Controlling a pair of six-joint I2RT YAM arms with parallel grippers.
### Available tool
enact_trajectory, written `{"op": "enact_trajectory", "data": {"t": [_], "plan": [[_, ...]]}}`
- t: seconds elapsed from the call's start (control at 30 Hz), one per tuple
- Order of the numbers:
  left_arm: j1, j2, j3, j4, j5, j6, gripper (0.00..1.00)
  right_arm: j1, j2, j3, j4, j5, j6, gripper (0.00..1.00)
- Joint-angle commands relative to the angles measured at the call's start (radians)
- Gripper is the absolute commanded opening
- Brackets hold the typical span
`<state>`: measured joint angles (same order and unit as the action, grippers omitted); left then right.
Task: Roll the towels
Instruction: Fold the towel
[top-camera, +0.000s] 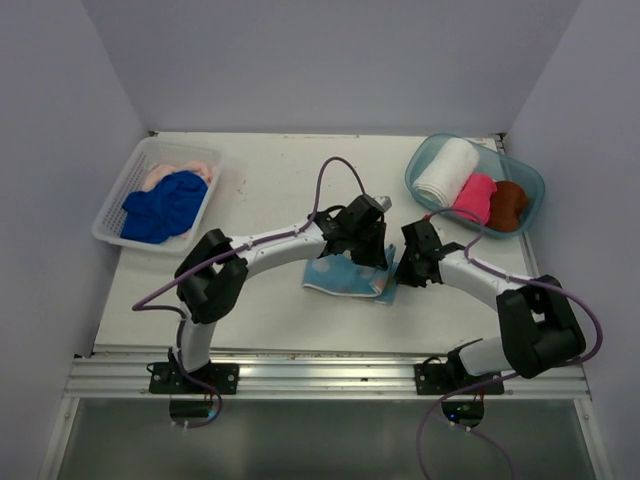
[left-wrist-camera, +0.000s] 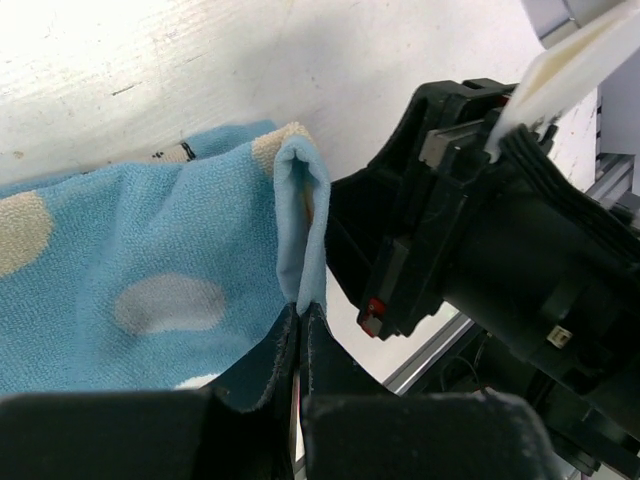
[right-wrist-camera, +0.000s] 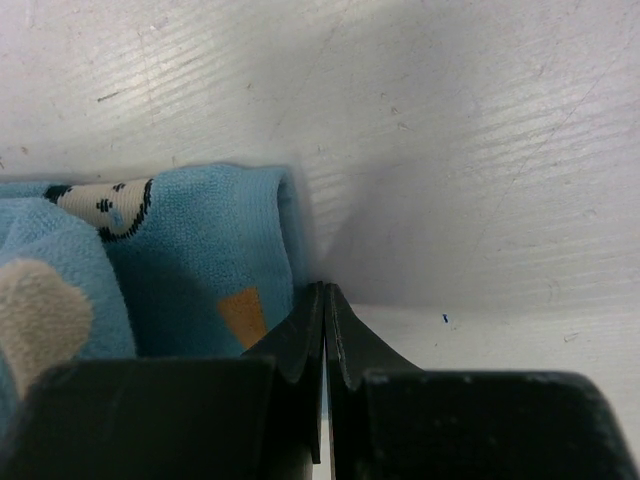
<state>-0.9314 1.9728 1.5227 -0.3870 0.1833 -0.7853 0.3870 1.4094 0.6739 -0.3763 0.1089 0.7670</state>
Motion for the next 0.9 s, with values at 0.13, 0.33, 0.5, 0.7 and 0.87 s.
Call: {"op": "enact_trajectory", "data": {"t": [0.13, 0.33, 0.5, 0.7, 0.87], "plan": [[-0.004, 0.026, 0.045, 0.017, 0.041, -0.002, 0.0, 0.007, -0.023, -0.028, -0.052, -0.002, 0.011, 0.0], [-0.003, 0.046, 0.065, 0.005, 0.096, 0.015, 0.29, 0.007, -0.038, -0.019, -0.084, 0.012, 0.012, 0.0], [0.002, 0.009, 0.056, -0.026, 0.105, 0.029, 0.35, 0.001, -0.147, 0.012, -0.153, 0.083, -0.014, 0.0], [0.042, -0.12, -0.039, 0.008, 0.117, 0.034, 0.36, 0.001, -0.245, 0.096, -0.271, 0.156, -0.021, 0.0], [0.124, -0.244, -0.192, 0.014, 0.084, 0.044, 0.32, 0.004, -0.256, 0.141, -0.262, 0.141, -0.049, 0.0]]}}
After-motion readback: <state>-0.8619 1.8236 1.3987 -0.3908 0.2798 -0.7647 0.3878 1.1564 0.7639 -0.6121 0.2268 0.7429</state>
